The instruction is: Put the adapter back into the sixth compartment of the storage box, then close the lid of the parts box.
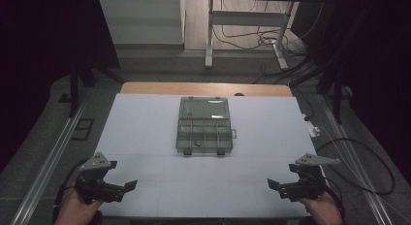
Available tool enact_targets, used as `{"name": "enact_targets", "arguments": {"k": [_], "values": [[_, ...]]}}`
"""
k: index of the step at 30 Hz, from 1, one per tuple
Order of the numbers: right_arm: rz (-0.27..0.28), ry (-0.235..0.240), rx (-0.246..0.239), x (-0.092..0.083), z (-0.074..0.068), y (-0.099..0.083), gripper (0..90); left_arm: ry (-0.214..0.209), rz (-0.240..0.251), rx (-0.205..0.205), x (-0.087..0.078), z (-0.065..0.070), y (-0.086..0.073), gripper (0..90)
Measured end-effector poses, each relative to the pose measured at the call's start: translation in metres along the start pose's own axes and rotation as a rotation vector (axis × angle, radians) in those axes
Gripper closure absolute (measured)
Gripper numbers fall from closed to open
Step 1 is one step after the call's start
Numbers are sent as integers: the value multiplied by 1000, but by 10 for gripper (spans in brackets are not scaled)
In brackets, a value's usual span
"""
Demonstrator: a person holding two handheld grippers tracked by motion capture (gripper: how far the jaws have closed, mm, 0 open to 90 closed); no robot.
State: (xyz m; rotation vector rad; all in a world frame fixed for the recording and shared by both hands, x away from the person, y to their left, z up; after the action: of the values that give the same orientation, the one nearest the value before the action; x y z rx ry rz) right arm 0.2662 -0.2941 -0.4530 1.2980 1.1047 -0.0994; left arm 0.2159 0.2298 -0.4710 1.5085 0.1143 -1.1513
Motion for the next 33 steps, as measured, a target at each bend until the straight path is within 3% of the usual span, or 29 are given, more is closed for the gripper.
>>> {"name": "enact_targets", "arguments": {"k": [12,16,33], "values": [[1,-54,13,-7,1,-7,0,2,0,2,0,0,0,8],[-26,-55,22,-5,2,-8,0,1,1,-3,0,0,0,8],[-10,-30,-4,-3,-2,-5,0,-6,-9,0,2,-1,2,0]]}}
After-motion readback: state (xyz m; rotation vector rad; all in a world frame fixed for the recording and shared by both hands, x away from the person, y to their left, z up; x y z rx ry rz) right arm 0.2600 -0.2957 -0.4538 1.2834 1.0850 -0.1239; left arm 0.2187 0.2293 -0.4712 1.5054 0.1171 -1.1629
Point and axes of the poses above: each handheld gripper's, and its own axes: x roughly forward along the jaws, y roughly out of its top, z roughly to its right, the point moved 3 cm from there along x, roughly forward along the jaws
